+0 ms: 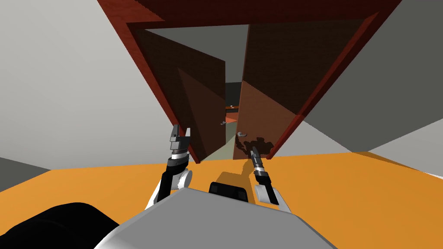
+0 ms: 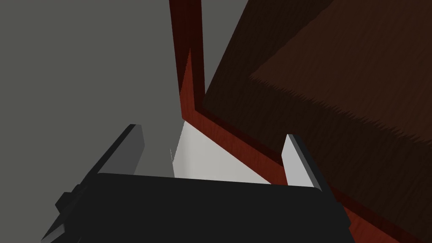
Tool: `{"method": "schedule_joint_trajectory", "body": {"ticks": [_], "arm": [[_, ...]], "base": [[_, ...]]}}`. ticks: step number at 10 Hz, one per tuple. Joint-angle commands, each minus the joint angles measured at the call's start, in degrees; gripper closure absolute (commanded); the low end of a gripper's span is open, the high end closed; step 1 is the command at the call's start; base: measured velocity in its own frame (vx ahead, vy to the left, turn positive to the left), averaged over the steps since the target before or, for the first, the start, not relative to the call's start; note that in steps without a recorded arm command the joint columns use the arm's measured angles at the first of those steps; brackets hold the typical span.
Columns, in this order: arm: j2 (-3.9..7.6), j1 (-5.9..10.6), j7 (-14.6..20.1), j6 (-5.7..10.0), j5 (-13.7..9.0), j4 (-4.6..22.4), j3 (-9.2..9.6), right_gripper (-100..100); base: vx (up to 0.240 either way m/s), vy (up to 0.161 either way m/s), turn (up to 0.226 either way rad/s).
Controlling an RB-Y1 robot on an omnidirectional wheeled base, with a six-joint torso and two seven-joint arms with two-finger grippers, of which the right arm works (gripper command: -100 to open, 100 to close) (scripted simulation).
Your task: Push the door open
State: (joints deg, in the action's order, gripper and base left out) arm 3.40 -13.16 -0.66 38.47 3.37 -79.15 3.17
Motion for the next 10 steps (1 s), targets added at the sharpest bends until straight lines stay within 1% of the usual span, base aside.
{"method": "schedule_joint_trajectory", "body": {"ticks": [1,5,10], "arm": [[-0.1,0.41,0.28,0.21,-0.1,2.06,0.38,-100],[-0.34,1.96,0.9,1.03,-0.41,7.81,1.07,-100],[-0.83,3.66,1.59,1.94,-0.75,14.14,1.83,-100]], "base": [[0.096,-0.052,0.048],[0.093,-0.057,0.048],[0.09,-0.059,0.045]]}}
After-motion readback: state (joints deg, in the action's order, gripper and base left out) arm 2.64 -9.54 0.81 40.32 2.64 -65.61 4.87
